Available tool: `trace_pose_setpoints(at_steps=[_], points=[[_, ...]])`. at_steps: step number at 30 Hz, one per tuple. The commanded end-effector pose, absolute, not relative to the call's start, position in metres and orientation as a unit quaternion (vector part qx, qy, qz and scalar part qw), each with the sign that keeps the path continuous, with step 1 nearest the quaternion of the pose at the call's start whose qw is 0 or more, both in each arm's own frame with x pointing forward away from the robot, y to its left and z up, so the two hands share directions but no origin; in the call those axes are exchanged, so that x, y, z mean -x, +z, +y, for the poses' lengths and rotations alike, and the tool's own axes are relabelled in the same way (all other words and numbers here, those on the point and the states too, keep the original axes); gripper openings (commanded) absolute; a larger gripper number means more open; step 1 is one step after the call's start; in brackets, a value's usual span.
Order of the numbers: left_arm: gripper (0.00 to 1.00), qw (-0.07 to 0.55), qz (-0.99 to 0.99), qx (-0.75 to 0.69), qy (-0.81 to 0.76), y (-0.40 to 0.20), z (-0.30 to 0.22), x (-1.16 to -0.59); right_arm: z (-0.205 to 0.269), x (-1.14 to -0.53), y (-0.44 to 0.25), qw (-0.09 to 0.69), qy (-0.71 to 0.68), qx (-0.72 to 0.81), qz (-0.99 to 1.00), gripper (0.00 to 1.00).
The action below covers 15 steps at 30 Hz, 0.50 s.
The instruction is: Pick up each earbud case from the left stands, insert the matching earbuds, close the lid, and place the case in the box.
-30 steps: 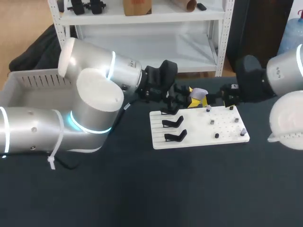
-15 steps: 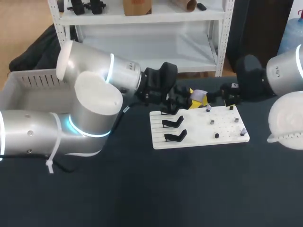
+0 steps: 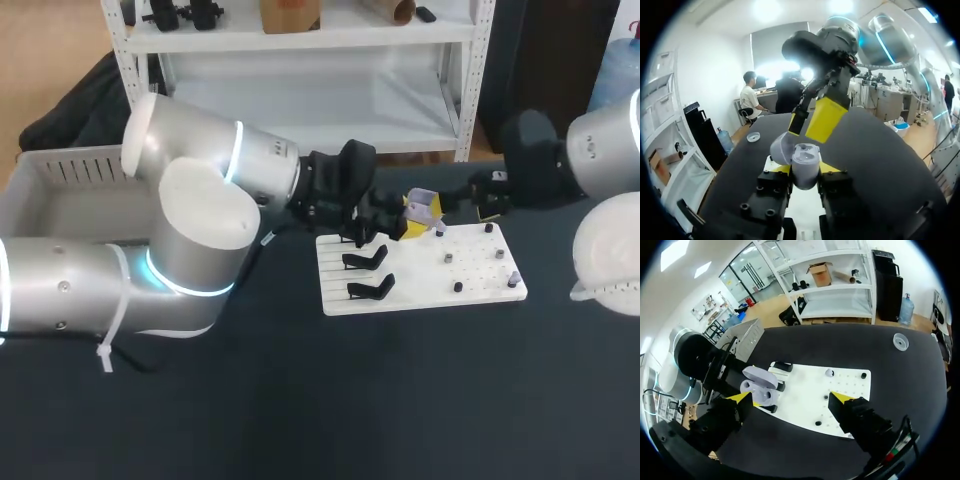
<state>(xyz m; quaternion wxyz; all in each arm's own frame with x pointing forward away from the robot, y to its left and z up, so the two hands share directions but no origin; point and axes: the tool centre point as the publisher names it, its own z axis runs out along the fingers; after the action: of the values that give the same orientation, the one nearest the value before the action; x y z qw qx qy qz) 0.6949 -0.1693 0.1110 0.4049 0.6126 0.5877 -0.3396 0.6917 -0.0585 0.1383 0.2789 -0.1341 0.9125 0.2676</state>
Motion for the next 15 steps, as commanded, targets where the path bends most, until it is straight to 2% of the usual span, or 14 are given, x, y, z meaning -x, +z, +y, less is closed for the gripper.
trace_pose_setpoints(at_steps=[1,15], points=[[0.0,0.415,0.584,-0.596,-0.364,0.109,-0.157,-0.693,-0.07,-0.683,0.142,0.293,0.249,0.136,0.913,1.0],[0.0,0.477,0.574,-0.53,-0.402,0.158,-0.097,-0.685,-0.129,-0.662,0.138,0.279,0.092,0.18,0.939,1.0]])
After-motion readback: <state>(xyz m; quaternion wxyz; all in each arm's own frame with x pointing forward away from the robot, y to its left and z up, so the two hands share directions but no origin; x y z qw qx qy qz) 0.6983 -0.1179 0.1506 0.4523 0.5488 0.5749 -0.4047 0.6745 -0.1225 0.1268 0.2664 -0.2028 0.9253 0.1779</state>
